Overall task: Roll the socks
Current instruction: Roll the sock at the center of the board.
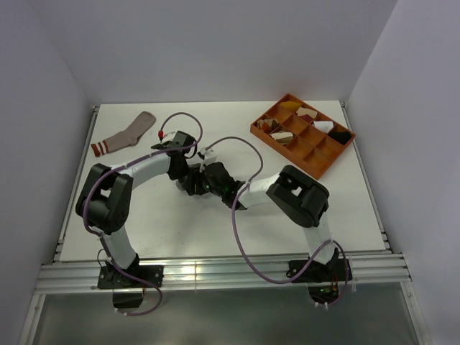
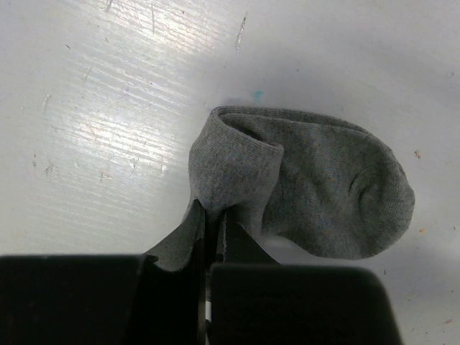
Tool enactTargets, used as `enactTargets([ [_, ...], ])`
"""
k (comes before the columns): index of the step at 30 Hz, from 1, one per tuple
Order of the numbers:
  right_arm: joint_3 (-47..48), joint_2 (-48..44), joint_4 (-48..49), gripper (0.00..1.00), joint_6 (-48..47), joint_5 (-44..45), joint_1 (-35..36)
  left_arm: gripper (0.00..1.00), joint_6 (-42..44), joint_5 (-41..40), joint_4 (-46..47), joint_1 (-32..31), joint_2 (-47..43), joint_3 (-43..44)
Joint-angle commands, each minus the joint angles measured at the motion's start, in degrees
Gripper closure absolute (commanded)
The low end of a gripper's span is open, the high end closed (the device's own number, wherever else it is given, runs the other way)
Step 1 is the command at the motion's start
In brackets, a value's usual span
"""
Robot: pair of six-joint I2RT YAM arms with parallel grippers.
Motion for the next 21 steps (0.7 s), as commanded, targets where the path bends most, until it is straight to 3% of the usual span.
enactTargets([
  [1,2.98,0.93,4.11,0.39,-2.31,3.88,1.82,1.0,-1.51,5.93,-1.07,-0.59,3.74,-1.9],
  [10,5.18,3.39,2.09,0.4,-6.62,1.42,1.74,1.0,-1.16,7.16,0.16,-0.59,2.6,-3.22],
  [13,6.4,4.44,0.42,0.44,-6.89,2.12,1.74,1.0,-1.24,7.77,0.6,-0.59,2.07,-3.48],
  [18,6.41,5.24,0.15,0.58,-6.1,2.48,1.56,1.0,-1.16,8.13,0.69,-0.59,1.19,-3.48],
  [21,4.57,5.06,0.42,0.8,-4.96,1.52,1.3,0.99,-1.07,8.47,0.78,-0.33,0.58,-3.57],
])
